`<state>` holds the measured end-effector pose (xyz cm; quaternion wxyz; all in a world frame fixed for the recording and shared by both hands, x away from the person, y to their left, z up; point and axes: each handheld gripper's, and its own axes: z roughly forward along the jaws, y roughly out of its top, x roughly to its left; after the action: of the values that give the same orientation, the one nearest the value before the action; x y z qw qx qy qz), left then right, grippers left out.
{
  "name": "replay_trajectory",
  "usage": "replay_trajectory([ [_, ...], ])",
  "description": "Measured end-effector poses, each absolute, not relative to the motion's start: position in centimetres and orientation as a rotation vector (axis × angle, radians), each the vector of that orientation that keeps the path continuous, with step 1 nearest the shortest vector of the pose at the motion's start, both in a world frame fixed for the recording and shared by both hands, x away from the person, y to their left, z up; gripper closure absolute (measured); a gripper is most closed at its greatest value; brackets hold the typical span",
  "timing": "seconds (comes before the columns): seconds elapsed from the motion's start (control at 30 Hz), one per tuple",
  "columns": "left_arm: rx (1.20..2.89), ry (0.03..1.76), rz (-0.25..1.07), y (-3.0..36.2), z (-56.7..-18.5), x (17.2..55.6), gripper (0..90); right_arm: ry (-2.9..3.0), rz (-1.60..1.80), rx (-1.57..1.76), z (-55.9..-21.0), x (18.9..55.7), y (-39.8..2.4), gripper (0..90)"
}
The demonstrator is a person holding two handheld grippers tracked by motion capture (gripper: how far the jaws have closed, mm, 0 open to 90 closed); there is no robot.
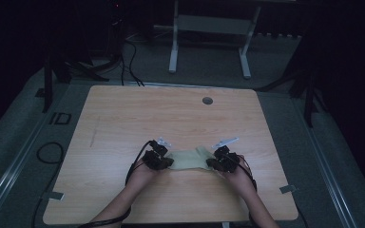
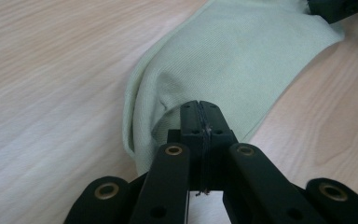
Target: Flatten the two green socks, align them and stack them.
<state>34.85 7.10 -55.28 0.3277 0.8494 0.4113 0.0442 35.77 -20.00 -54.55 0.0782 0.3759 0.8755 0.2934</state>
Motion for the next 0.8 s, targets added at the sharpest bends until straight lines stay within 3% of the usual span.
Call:
replay_trajectory([
  [0.33,2.184,1.109,0.100,9.1,-55.4,35.8,89.1,2.630,0.902,1.121,-54.6,36.8,-18.6,88.1],
  [0.53,2.172,1.059,0.095,8.7,-54.3,35.0,86.6,2.645,0.917,1.086,-54.0,36.2,-18.3,80.5],
  [0.63,2.155,1.034,0.089,8.6,-53.6,34.6,77.3,2.635,0.942,1.051,-53.0,35.6,-18.3,71.8],
  [0.8,2.150,0.974,0.079,7.8,-53.0,33.5,50.2,2.606,1.016,1.025,-51.7,35.1,-18.5,50.1],
])
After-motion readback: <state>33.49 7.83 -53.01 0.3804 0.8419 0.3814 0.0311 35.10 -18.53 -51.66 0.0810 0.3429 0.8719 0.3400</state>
